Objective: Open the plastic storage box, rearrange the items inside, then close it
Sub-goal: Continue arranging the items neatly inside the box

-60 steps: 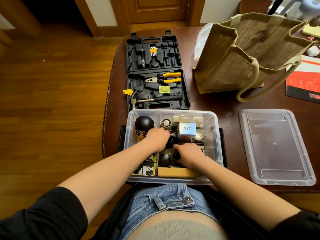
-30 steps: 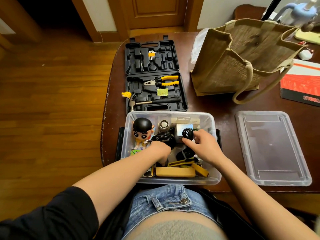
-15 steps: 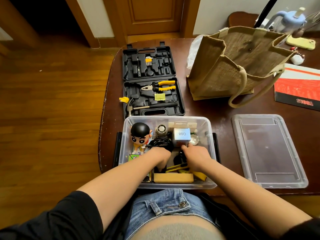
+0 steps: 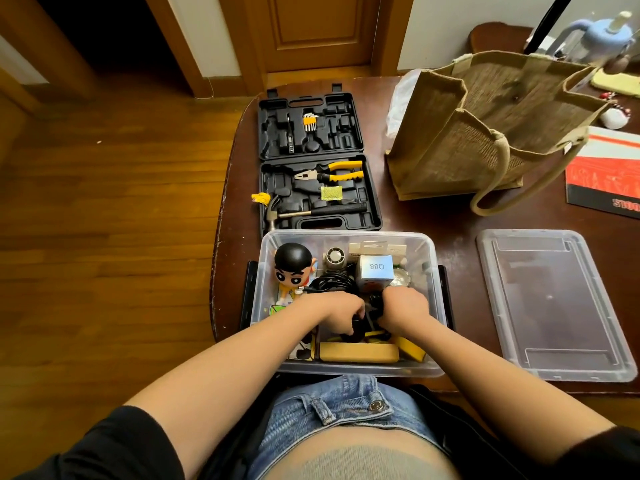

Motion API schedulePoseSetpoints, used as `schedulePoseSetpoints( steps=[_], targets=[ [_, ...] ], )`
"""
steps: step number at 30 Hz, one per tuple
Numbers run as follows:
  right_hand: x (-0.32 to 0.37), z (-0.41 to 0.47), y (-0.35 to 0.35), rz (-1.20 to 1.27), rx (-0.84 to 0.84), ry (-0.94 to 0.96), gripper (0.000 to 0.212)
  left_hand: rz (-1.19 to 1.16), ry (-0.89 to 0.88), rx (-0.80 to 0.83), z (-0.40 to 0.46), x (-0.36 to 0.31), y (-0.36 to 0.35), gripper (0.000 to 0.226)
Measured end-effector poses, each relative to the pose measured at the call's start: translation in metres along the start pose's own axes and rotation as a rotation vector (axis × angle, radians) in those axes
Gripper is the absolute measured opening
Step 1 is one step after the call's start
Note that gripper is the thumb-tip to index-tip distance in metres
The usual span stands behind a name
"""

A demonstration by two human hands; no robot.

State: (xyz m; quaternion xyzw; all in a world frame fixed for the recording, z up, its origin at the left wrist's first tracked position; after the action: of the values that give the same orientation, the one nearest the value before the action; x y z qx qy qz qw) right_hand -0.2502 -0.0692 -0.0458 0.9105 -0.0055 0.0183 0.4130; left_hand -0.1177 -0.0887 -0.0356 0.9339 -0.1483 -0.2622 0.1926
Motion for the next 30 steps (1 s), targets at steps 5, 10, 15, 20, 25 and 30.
schedulePoseSetpoints(
  steps=[5,10,15,20,25,30],
  targets=[
    [0.001,-0.007,0.012,0.021,-0.073,0.024,0.027,-0.070,-0.008,-0.051,-0.003,0.000,-0.002,0.049],
    [-0.014,-0.022,0.030,0.045,-0.204,0.012,0.026,-0.074,0.001,-0.062,0.003,-0.003,-0.004,0.053],
    [-0.034,-0.035,0.040,0.138,-0.229,-0.064,0.027,-0.103,0.021,-0.081,0.011,-0.004,-0.008,0.049],
    [-0.045,-0.044,0.039,0.295,-0.233,-0.092,0.027,-0.113,0.068,-0.045,0.015,-0.003,-0.012,0.032],
    [-0.046,-0.052,0.034,0.396,-0.233,-0.065,0.028,-0.137,0.154,-0.036,0.022,-0.004,-0.016,0.052],
    [-0.047,-0.060,0.029,0.453,-0.220,-0.086,0.028,-0.199,0.222,-0.054,0.031,-0.003,-0.023,0.069]
  ],
)
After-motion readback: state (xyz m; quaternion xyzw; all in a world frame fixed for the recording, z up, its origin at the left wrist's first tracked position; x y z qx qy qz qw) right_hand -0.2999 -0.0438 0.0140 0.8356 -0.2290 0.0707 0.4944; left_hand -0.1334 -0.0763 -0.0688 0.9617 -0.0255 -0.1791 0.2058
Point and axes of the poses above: each hand's wrist, its own z-axis towards the middle knuckle, its own y-axis out of the back of the hand, x = y × z, the point moved 2 cm from there along z, towards the middle knuckle, and after that the axes turned 6 degrees about x, right-handed, at the moved point
